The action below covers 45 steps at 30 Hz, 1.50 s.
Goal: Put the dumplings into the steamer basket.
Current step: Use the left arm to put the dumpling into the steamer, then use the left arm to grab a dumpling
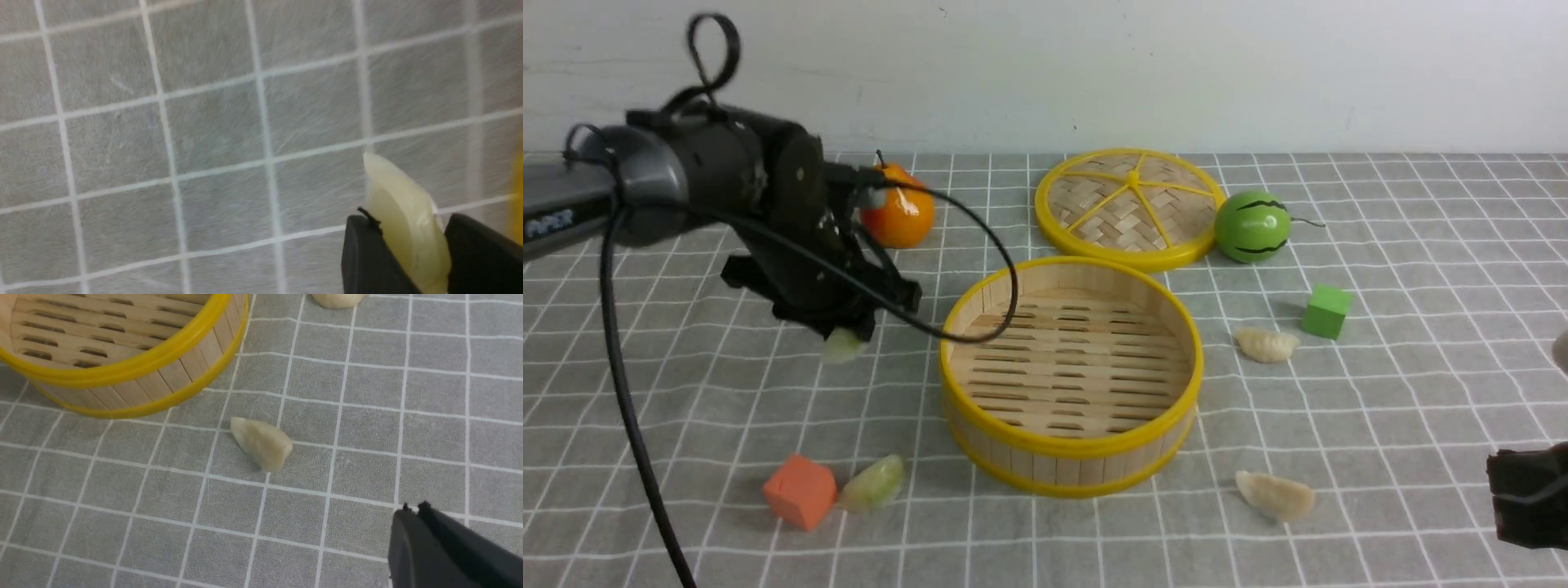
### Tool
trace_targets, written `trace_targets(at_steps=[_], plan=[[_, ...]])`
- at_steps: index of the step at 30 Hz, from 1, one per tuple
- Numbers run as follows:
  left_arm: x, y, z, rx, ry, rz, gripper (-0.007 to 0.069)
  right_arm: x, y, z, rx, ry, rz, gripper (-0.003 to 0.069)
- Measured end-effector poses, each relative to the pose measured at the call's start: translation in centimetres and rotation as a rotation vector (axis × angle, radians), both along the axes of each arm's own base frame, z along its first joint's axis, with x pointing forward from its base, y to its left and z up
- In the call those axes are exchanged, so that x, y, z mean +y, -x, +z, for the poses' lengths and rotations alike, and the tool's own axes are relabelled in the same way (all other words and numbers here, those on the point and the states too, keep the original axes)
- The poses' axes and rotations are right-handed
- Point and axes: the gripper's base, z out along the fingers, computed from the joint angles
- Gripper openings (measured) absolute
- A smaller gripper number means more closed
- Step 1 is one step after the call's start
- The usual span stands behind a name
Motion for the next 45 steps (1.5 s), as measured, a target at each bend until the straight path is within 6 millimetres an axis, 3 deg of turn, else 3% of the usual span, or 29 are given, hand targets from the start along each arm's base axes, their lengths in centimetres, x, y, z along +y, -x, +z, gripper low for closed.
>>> trace_targets(at_steps=[2,3,5,7,9,10,13,24,28,31,33,39,41,43,45], plan=[[-1.0,0.6,2.6,-0.043,0.116,0.009,0.0227,0.0,0.0,0.0,0.0,-0.001,0.0,0.0013],[-1.0,0.7,2.7,-0.042,0.127,0.01,0.0227,0.0,0.0,0.0,0.0,-0.001,0.0,0.0013],[-3.9,1.9,4.6,-0.06,0.258,-0.056,0.0227,0.0,0.0,0.0,0.0,-0.007,-0.002,0.0017],[-6.2,2.5,4.1,-0.039,0.287,-0.106,0.0227,0.0,0.0,0.0,0.0,-0.01,-0.003,0.002],[-7.2,2.7,3.5,-0.025,0.287,-0.125,0.0227,0.0,0.0,0.0,0.001,-0.012,-0.003,0.0021],[-8.7,2.8,2.0,0.003,0.267,-0.144,0.0227,0.1,0.0,0.0,0.001,-0.017,-0.004,0.0022],[-9.6,2.3,0.0,0.016,0.226,-0.129,0.0227,0.1,0.0,0.0,0.003,-0.031,-0.008,0.0023],[-10.2,-0.7,-4.9,-0.098,0.193,-0.074,0.023,0.2,0.0,0.1,0.006,-0.052,-0.013,0.0035],[-10.3,-1.0,-5.8,-0.098,0.182,-0.076,0.0335,0.2,0.0,0.1,0.008,-0.057,-0.013,0.0041],[-10.0,-0.6,-4.5,-0.107,0.165,-0.087,0.0448,0.2,0.0,0.1,0.008,-0.057,-0.013,0.0043],[-9.6,0.2,-2.0,-0.116,0.167,-0.083,0.0499,0.2,0.0,0.1,0.008,-0.057,-0.013,0.0046],[-7.0,4.6,5.8,-0.077,0.105,-0.091,0.0505,0.2,0.0,0.0,0.01,-0.056,-0.014,0.0051],[-5.9,6.7,5.9,0.059,0.028,-0.101,0.0491,0.2,0.1,-0.2,0.015,-0.055,-0.014,0.0055],[-5.3,8.0,4.8,0.164,-0.029,-0.119,0.0479,0.2,0.1,-0.3,0.018,-0.055,-0.015,0.0056],[-4.8,8.8,2.4,0.241,-0.085,-0.146,0.0471,0.2,0.1,-0.3,0.019,-0.055,-0.015,0.0056]])
